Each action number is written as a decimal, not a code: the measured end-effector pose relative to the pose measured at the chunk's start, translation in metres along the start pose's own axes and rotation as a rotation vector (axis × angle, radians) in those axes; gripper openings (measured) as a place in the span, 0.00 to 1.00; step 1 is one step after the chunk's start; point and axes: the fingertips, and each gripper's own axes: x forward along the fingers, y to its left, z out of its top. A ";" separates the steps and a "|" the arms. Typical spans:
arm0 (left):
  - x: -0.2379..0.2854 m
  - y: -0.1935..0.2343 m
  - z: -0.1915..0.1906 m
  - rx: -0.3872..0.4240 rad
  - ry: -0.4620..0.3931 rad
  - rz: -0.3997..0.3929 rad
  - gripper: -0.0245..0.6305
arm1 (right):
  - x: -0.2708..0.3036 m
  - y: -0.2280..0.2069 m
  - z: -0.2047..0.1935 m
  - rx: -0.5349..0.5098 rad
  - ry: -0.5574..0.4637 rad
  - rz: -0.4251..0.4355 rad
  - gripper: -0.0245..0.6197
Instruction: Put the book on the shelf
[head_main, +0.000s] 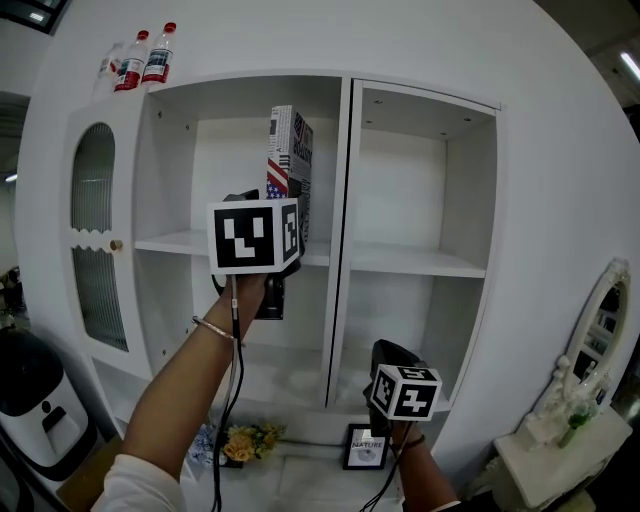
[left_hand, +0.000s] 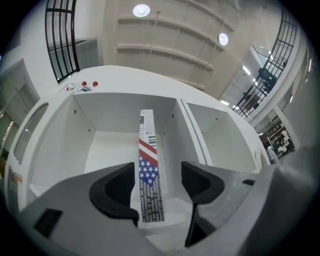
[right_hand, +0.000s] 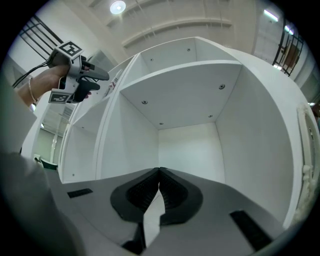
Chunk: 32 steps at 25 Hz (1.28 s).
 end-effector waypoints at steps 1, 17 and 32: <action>-0.003 0.000 -0.003 -0.002 0.002 0.001 0.47 | -0.003 0.001 -0.002 0.002 0.002 0.000 0.07; -0.062 -0.028 -0.084 -0.053 0.031 -0.107 0.47 | -0.047 0.023 -0.046 0.023 0.006 0.001 0.07; -0.132 -0.043 -0.223 -0.084 0.086 -0.064 0.33 | -0.084 0.047 -0.107 0.089 0.022 0.007 0.07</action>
